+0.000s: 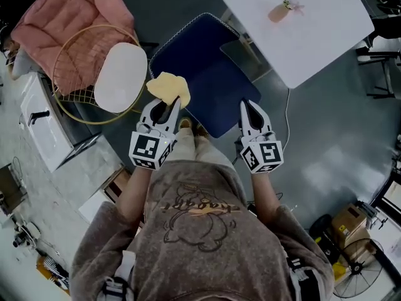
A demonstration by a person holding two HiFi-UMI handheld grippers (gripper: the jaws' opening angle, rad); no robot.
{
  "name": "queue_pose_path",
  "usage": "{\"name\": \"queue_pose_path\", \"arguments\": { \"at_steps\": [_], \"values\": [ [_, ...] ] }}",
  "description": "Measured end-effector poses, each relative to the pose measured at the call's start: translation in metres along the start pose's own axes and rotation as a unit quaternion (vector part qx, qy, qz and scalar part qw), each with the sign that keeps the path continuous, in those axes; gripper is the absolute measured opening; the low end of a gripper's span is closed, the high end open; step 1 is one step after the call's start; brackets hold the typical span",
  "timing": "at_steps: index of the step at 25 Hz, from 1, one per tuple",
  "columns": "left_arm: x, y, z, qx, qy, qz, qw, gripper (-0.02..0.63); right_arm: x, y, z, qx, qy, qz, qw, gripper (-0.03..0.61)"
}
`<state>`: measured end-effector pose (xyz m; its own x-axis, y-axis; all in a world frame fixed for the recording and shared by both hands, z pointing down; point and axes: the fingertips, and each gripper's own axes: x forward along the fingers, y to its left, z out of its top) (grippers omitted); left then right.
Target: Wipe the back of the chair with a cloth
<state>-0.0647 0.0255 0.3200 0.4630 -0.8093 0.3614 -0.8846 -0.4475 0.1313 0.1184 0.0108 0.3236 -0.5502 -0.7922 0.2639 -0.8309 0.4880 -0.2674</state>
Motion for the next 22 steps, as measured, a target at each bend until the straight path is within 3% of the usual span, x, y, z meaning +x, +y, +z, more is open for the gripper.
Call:
{"name": "queue_pose_path", "arguments": {
  "at_steps": [12,22],
  "values": [
    [0.005,0.049,-0.06,0.004,0.05,0.078,0.9957,0.052,0.039,0.011,-0.044,0.007,0.026,0.013,1.0,0.026],
    [0.025,0.081,-0.082,0.002,0.071,0.11,0.9914,0.052,0.047,0.006,-0.057,0.009,0.034,0.011,0.999,0.026]
  ]
}}
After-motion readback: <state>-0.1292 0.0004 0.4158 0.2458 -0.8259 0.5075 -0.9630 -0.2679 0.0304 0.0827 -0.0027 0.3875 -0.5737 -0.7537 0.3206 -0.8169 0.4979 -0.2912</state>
